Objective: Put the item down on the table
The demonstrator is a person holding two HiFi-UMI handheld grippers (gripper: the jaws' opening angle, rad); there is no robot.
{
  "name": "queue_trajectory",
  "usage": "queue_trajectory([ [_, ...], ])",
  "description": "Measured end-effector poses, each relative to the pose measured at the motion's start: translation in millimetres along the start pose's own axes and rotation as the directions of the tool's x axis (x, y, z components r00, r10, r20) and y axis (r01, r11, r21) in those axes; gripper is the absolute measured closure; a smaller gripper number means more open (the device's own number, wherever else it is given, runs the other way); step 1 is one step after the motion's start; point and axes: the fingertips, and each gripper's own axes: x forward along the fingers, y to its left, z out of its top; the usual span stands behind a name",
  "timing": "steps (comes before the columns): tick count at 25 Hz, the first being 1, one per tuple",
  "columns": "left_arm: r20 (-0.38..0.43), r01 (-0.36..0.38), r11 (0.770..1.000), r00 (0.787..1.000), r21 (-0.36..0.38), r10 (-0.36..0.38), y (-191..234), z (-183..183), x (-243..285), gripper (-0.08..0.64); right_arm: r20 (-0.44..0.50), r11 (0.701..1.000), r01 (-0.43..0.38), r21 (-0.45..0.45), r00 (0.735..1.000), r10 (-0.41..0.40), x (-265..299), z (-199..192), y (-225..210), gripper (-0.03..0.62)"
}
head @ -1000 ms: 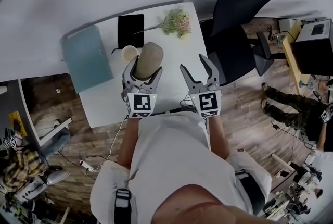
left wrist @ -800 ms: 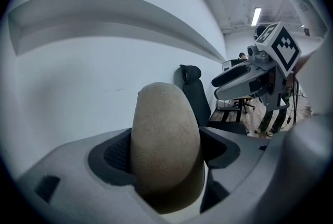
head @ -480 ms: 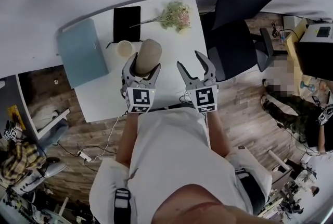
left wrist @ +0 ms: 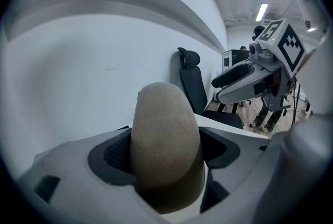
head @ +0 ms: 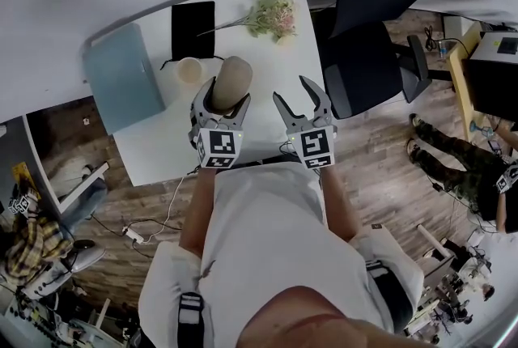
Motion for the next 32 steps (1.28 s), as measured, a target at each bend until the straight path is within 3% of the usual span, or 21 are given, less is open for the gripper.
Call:
queue_trajectory([
  [15, -0.095, 0.038, 0.999, 0.995, -0.016, -0.039, -15, -42, 27, 0.175, -0.089, 0.999, -0.029, 0.031, 0.996, 0.031, 18, -44, 10, 0.313],
  [32, -0.207, 0.074, 0.996, 0.975, -0.043, -0.081, -30, -96, 56, 0.175, -0.179, 0.997, -0.064, 0.037, 0.981, 0.069, 42, -87, 16, 0.314],
])
